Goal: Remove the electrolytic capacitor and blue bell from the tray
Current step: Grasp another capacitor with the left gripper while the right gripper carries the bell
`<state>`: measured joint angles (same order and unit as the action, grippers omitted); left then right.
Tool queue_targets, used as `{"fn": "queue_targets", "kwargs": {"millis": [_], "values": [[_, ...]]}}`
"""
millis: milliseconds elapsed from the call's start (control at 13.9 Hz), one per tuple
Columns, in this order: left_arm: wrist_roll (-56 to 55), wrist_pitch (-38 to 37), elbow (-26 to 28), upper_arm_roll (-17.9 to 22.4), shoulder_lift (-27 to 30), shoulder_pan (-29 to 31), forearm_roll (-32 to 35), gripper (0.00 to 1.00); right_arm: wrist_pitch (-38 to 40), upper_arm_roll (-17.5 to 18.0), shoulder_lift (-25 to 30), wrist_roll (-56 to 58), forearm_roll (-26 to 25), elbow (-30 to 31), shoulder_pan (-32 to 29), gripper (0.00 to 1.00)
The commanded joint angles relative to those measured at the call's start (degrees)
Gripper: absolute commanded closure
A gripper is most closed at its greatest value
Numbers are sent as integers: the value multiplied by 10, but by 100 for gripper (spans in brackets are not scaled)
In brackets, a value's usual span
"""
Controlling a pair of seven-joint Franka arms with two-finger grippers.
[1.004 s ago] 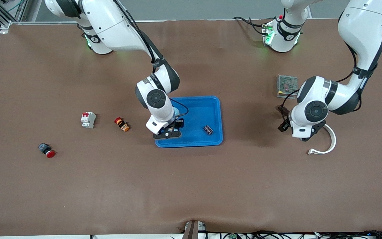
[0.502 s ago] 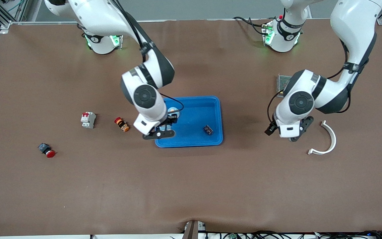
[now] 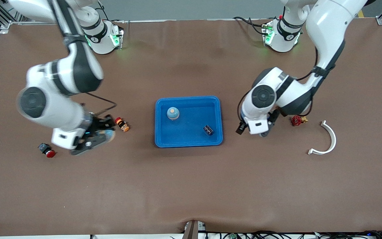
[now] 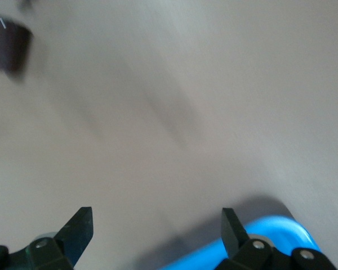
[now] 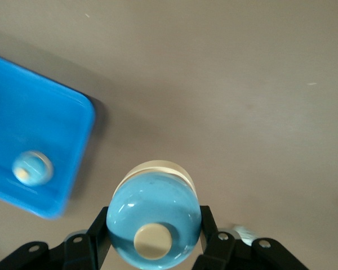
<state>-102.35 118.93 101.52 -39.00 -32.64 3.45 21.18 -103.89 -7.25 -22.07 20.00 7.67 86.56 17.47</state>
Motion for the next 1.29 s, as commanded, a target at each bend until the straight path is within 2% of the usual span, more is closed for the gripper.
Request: {"fn": "queue_targets", "kwargs": {"millis": [0, 143, 430, 574, 860, 1004, 1219], "values": [[-59, -8, -72, 1, -59, -47, 1, 0, 6, 14, 13, 146, -3, 17, -78, 55], [-67, -3, -96, 7, -84, -76, 3, 0, 4, 14, 9, 233, -12, 19, -124, 55], [-61, 64, -109, 50, -105, -131, 4, 22, -14, 14, 9, 353, -45, 42, -182, 55], [-59, 96, -115, 80, -120, -166, 4, 27, -56, 14, 12, 406, -63, 75, -205, 55], [-57, 116, -136, 131, -139, -225, 4, 35, -161, 15, 12, 488, -64, 162, -248, 55], [-57, 128, -136, 139, -147, -233, 4, 36, -202, 14, 12, 507, -64, 195, -256, 55], [-55, 131, -136, 141, -156, -234, 33, 49, -261, 15, 12, 508, -63, 245, -260, 55]]}}
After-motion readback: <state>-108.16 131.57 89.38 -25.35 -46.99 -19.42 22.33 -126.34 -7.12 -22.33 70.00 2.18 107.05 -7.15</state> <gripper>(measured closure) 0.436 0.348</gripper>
